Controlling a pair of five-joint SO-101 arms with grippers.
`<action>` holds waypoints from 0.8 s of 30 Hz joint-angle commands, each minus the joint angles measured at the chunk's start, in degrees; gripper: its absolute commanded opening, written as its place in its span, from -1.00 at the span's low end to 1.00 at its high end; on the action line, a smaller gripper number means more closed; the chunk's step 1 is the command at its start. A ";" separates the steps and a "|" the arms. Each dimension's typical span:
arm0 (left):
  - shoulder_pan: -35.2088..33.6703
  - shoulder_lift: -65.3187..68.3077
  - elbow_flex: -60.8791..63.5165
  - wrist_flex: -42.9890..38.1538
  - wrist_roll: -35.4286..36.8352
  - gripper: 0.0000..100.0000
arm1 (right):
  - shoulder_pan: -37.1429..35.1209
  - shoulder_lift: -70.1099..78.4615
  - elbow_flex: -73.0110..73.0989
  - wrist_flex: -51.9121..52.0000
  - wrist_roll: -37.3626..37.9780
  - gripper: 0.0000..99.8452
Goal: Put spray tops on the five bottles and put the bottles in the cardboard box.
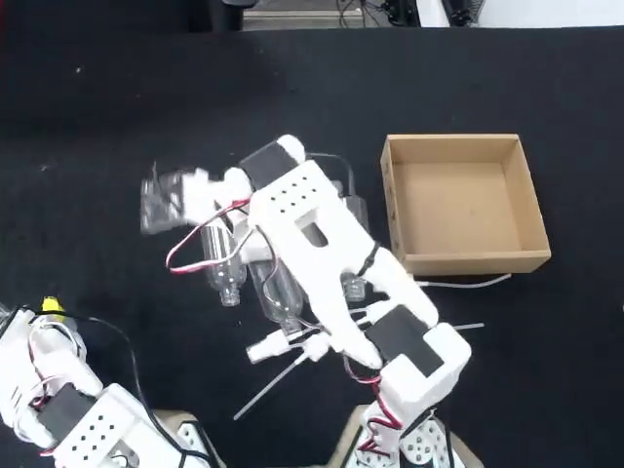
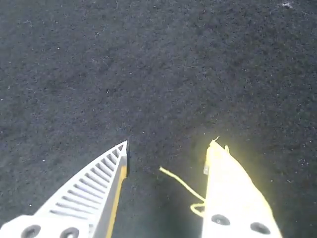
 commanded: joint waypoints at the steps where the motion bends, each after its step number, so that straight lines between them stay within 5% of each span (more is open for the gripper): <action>1: -0.57 -0.35 -1.01 -0.62 0.44 -0.52 | -0.97 -0.75 2.24 -3.69 6.86 -0.45; 15: -1.10 -0.35 -1.45 -0.62 0.35 -0.52 | -6.77 -0.57 13.85 -27.43 7.91 -0.46; 24: -0.75 -0.35 -1.45 -0.62 0.35 -0.52 | -6.07 -0.66 15.60 -27.34 13.98 -0.46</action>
